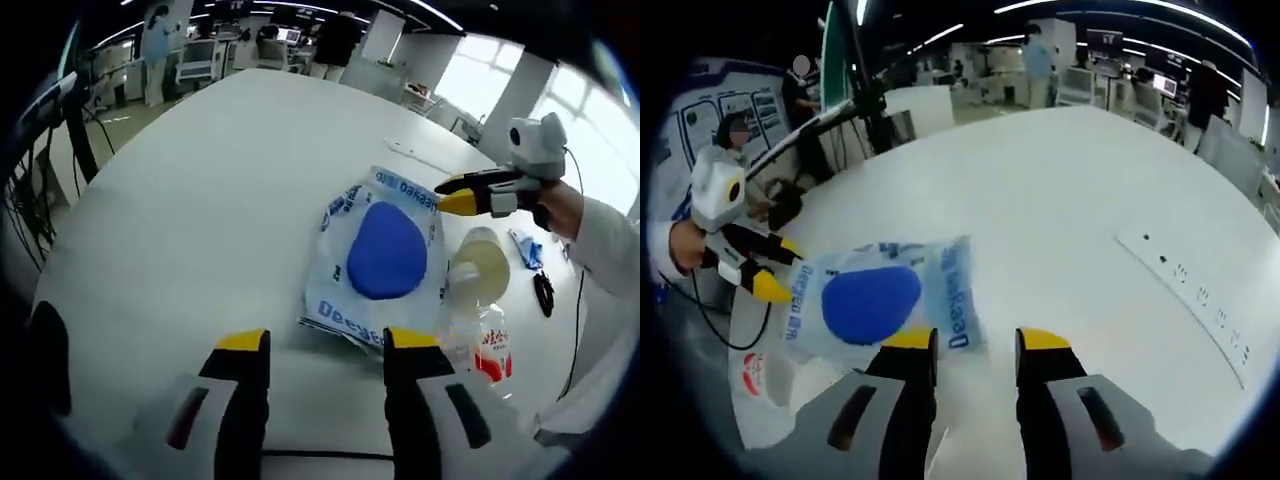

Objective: Arrange the tabletop items into an orderly group along one side of the table until the central work area is clear of visible clutter.

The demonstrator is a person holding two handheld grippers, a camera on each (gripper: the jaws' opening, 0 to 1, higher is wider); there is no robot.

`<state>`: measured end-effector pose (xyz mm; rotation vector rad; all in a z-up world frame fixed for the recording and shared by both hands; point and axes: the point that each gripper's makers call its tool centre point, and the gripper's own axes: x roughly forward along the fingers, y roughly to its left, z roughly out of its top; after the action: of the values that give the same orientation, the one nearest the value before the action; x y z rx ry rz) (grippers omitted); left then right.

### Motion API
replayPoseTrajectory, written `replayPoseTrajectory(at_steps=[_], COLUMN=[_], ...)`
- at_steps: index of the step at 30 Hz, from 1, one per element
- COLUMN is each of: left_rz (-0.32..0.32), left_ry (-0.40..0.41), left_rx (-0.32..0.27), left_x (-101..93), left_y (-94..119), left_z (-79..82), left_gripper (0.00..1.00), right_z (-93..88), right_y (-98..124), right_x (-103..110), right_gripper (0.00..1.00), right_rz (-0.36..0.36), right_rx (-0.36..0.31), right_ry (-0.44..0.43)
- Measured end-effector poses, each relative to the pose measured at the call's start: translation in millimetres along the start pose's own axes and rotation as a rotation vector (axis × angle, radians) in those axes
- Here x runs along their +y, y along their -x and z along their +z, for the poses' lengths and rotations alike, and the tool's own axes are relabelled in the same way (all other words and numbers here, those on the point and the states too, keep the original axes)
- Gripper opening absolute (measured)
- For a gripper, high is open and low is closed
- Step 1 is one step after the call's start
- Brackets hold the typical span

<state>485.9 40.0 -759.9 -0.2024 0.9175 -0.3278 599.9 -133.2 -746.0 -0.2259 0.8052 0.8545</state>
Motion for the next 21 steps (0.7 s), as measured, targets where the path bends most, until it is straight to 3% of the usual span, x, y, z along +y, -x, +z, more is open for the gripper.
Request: replayPoseTrajectory(at_steps=[2, 5, 7, 15, 21], left_rz=[-0.006, -0.027, -0.019, -0.021, -0.02], left_ry=[-0.005, -0.01, -0.025, -0.044, -0.056], left_rx=[0.0, 0.002, 0.008, -0.014, -0.023], left_x=[-1.6, -7.6, -7.9, -8.8, -7.9], left_y=[-4, -4, -8, -5, -3], left_z=[1.3, 1.9, 1.6, 10.1, 14.5], left_gripper=[0.32, 0.15, 0.08, 0.0, 0.0], right_z=[-2.6, -2.9, -4.3, -2.9, -2.7], right_y=[-1, -1, -2, -2, 1], right_x=[2, 3, 4, 5, 7], right_gripper=[0.17, 0.05, 0.03, 0.0, 0.0], right_rz=[0.006, 0.007, 0.001, -0.002, -0.005], right_rx=[0.009, 0.005, 0.01, 0.01, 0.005], right_ry=[-0.005, 0.0, 0.009, 0.015, 0.013])
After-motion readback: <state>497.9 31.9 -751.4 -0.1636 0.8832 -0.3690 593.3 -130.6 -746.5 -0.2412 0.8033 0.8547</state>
